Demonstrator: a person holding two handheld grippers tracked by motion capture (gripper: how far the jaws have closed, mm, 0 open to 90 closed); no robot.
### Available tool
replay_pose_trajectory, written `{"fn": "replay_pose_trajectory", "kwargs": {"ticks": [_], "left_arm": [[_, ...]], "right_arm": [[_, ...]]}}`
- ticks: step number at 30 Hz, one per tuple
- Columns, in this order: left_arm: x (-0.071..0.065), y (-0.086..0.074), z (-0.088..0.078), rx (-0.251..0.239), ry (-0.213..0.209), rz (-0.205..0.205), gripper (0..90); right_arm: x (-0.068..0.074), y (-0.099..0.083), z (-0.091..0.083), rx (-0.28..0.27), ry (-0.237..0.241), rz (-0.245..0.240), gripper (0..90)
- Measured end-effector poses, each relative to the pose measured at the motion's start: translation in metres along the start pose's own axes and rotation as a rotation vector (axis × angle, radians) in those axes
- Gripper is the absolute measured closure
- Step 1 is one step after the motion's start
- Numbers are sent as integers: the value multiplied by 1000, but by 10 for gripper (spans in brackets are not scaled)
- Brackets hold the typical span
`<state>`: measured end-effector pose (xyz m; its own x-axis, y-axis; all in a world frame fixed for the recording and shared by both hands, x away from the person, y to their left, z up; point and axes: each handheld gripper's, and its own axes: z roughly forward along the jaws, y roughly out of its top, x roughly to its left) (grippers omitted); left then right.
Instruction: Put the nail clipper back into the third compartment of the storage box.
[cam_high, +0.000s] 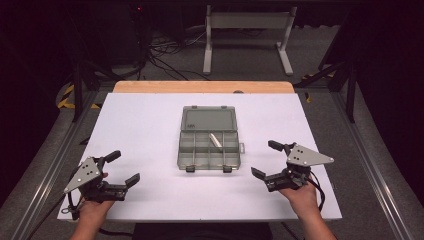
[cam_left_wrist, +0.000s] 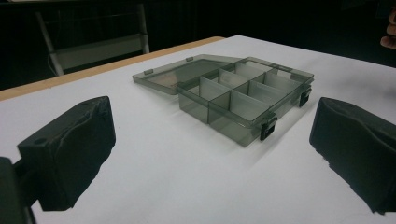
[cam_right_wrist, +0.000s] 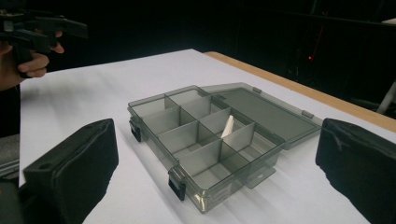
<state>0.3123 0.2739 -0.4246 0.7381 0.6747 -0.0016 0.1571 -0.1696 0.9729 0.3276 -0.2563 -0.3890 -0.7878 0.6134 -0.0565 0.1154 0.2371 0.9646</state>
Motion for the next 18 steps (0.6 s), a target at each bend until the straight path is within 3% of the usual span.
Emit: {"fn": "replay_pose_trajectory", "kwargs": {"ticks": [15, 18], "left_arm": [[0, 0, 0, -6, -7, -2, 9], [0, -1, 0, -4, -12, -3, 8]], "right_arm": [[5, -36, 4, -14, -2, 29, 0], [4, -43, 5, 10, -9, 43, 0]]}}
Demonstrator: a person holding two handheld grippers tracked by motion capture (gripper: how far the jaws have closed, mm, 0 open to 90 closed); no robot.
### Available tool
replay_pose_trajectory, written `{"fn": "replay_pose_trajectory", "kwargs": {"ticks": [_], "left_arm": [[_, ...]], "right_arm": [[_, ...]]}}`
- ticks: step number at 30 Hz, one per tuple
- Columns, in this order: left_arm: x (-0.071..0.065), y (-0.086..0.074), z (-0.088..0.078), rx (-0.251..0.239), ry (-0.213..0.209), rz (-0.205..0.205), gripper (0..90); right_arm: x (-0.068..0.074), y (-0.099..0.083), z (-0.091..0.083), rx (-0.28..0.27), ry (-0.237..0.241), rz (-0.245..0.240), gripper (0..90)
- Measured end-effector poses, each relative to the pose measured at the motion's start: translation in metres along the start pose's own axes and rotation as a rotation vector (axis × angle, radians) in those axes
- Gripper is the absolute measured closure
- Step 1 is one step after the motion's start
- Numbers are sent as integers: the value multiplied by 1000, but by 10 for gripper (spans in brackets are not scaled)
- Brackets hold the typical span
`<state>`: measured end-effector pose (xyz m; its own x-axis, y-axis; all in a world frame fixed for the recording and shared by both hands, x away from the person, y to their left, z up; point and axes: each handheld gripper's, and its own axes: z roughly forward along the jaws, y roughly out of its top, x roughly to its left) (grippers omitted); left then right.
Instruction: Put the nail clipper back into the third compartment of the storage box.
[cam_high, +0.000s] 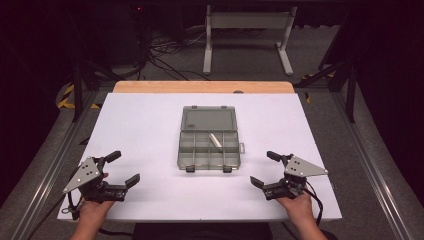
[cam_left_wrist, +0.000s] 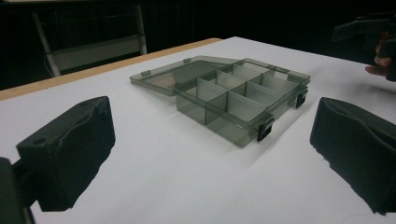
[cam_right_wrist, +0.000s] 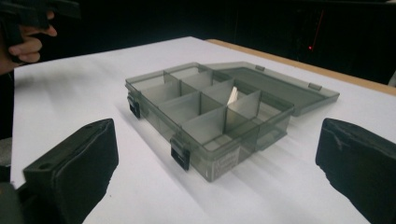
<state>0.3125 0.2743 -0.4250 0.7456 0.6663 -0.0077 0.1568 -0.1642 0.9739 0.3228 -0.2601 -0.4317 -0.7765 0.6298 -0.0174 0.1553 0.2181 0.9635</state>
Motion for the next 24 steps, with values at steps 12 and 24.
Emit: {"fn": "replay_pose_trajectory", "kwargs": {"ticks": [12, 24], "left_arm": [[3, -1, 0, 0, -8, -7, 7], [7, -4, 2, 0, -22, -39, 7]], "right_arm": [[1, -12, 11, 48, -6, 14, 0], [2, -13, 14, 68, -26, 0, 0]]}}
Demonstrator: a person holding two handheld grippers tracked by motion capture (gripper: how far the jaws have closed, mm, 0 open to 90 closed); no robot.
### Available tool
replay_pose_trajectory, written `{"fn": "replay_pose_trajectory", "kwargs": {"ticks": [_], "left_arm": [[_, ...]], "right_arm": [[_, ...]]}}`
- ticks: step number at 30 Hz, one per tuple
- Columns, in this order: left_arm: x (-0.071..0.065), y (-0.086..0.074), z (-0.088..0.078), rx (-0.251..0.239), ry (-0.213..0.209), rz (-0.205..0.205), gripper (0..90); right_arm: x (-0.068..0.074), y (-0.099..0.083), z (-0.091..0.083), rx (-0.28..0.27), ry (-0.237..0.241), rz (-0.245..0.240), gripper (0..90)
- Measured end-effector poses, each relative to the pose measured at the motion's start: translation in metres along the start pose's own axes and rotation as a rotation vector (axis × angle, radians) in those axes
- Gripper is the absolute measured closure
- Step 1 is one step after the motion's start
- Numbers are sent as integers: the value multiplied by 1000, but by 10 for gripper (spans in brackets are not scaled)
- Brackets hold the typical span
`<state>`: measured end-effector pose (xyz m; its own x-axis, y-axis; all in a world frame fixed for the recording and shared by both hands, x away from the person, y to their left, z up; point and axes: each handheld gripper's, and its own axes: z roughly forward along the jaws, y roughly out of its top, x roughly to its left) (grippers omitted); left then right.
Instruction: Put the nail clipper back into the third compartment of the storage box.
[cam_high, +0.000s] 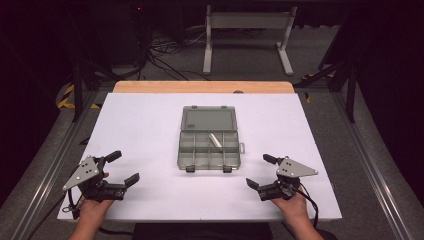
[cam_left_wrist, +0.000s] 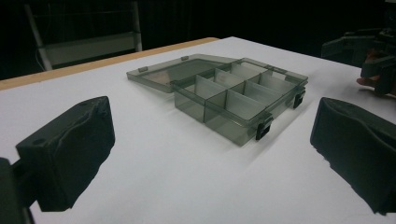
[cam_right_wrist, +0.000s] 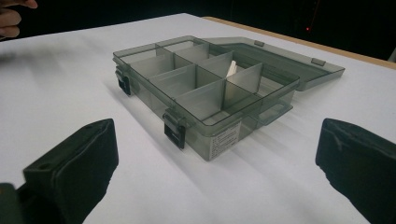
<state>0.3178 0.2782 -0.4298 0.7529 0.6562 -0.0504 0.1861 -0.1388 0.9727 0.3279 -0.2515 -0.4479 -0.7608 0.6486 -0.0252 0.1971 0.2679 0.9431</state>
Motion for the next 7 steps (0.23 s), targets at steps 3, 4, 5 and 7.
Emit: {"fn": "replay_pose_trajectory", "kwargs": {"ticks": [3, 4, 5, 7], "left_arm": [[0, 0, 0, 0, 2, -1, 7], [0, 0, 0, 0, 2, -1, 7], [1, 0, -1, 3, 1, 0, 7], [0, 0, 0, -2, 6, 0, 7]], "right_arm": [[-1, 0, 0, 1, -1, 3, 0], [-1, 0, 0, 1, -1, 3, 0], [-1, 0, -1, 0, -4, 2, 0], [-1, 0, -1, -3, -4, 0, 0]]}}
